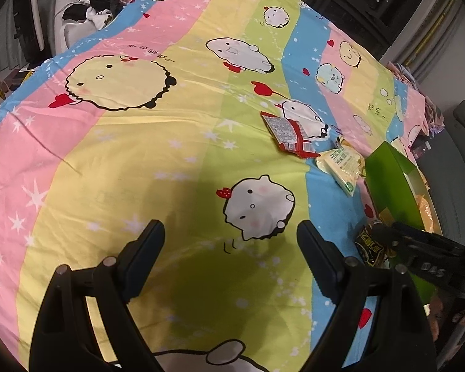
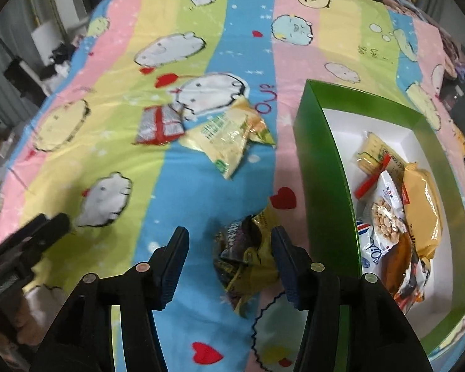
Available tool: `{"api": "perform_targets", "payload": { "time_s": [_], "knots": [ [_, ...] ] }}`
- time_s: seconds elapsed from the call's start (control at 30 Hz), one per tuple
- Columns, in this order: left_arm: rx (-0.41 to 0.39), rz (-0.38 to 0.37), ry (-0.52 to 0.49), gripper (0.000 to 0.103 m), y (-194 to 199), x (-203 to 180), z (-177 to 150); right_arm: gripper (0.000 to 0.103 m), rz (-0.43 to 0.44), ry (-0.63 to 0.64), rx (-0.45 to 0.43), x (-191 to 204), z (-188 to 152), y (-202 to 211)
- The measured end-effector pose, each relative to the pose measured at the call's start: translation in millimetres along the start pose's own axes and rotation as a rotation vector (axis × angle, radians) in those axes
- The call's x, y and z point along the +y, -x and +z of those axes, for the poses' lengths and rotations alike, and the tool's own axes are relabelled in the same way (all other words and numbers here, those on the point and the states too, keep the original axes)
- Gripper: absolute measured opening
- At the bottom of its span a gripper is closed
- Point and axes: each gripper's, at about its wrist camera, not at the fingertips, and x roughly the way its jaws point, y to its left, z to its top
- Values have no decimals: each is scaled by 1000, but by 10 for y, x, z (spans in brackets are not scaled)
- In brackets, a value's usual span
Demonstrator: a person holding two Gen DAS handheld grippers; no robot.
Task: Organize snacks
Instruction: 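Move the right gripper over the dark gold candy pack on the bedspread, then close the right gripper on the dark gold candy pack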
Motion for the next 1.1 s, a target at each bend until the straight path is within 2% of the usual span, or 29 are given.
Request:
{"api": "perform_targets", "payload": {
  "time_s": [0.2, 0.23, 0.3, 0.33, 0.53, 0.63, 0.67, 0.73, 0.83, 0.87, 0.93, 1.0, 1.1],
  "knots": [
    [2, -8, -3, 87, 5, -22, -11, 55, -88, 92, -35, 185, -34, -110],
    [-1, -7, -3, 87, 12, -24, -12, 52, -97, 97, -44, 194, -36, -120],
    [-5, -6, -2, 87, 19, -23, -10, 24, -129, 99, -64, 202, -29, -113],
    [-5, -5, 1, 87, 20, -16, -8, 21, -129, 90, -70, 191, -23, -106],
    [-14, -6, 21, 87, 46, 17, 6, 6, 14, 68, -92, 190, -22, 5],
    [-22, 1, 28, 87, 64, 42, 19, 4, 169, 72, -96, 253, -29, 85],
    [-26, 0, 35, 87, 72, 59, 27, 4, 197, 80, -100, 280, -37, 114],
    [-30, 1, 49, 87, 80, 96, 41, 4, 181, 99, -111, 345, -54, 187],
    [-29, 0, 58, 87, 83, 121, 49, 4, 97, 88, -129, 347, -68, 305],
    [-29, -1, 58, 87, 86, 121, 50, 7, 82, 83, -128, 327, -57, 322],
    [-29, -3, 54, 87, 86, 110, 48, 22, 35, 78, -106, 272, -47, 313],
    [-27, -4, 46, 87, 78, 93, 44, 61, -5, 57, -87, 195, -40, 251],
    [-26, 0, 33, 87, 72, 75, 40, 64, -11, 24, -60, 119, -24, 131]
  ]
}}
